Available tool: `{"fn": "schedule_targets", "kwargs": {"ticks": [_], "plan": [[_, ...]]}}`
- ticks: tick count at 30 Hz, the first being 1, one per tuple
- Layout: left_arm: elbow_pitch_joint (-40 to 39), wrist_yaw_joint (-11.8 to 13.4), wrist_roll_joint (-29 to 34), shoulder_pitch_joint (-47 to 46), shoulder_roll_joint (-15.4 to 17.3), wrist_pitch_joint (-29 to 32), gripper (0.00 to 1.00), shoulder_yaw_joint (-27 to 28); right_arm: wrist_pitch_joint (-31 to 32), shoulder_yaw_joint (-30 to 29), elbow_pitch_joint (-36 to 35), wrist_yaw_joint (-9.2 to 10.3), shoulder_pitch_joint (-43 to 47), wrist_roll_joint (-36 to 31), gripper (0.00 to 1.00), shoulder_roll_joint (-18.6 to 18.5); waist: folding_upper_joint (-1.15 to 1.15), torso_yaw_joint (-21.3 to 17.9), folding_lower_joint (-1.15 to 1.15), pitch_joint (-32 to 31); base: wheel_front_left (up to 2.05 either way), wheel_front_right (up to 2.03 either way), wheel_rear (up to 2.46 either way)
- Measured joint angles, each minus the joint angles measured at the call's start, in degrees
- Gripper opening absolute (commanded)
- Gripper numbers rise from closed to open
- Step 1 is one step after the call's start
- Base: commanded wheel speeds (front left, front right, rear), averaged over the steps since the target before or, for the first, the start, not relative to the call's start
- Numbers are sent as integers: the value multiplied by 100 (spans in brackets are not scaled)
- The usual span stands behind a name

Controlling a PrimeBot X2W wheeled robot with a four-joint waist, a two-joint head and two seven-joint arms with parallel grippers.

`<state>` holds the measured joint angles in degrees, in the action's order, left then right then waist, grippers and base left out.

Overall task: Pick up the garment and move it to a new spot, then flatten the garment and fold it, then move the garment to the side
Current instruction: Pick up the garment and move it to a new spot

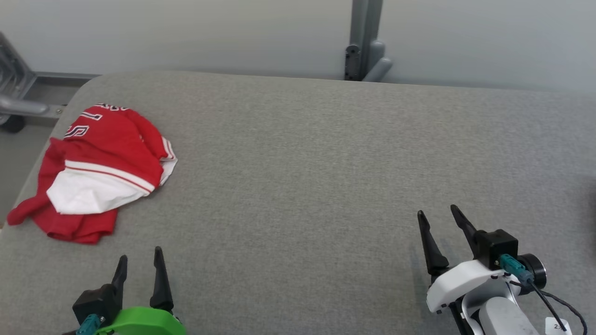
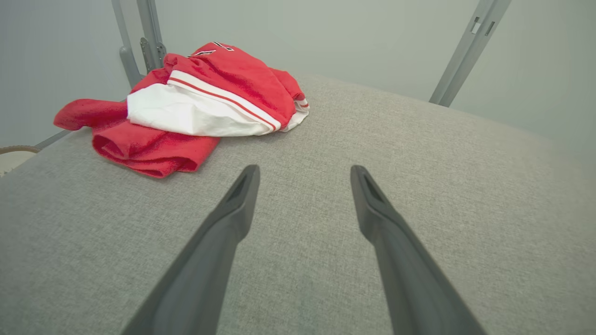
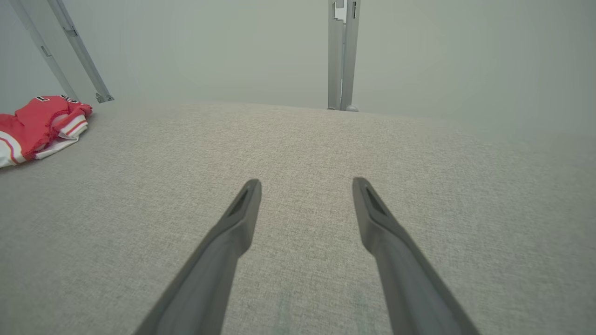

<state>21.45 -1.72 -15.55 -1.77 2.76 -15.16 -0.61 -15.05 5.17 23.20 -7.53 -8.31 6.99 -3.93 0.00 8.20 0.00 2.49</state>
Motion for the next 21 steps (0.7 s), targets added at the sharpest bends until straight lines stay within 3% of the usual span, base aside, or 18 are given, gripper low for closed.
{"fn": "schedule_targets", "kwargs": {"ticks": [4, 12, 21], "plan": [[100, 114, -168, 3, 8, 0, 100, 197, -1, 349, 47, 1, -65, 64, 100, 3, 0, 483, 0, 43, 0, 0, 0], [472, -30, -207, -4, 8, 1, 100, 457, -1, 835, 185, 0, -364, 200, 100, 29, 0, 1382, 0, 141, 0, 0, 0], [1059, -508, -578, -1137, 136, 1, 100, 817, -1, 693, -41, 1, -645, 237, 100, -346, 0, 1561, 0, 529, 0, 0, 0]]}}
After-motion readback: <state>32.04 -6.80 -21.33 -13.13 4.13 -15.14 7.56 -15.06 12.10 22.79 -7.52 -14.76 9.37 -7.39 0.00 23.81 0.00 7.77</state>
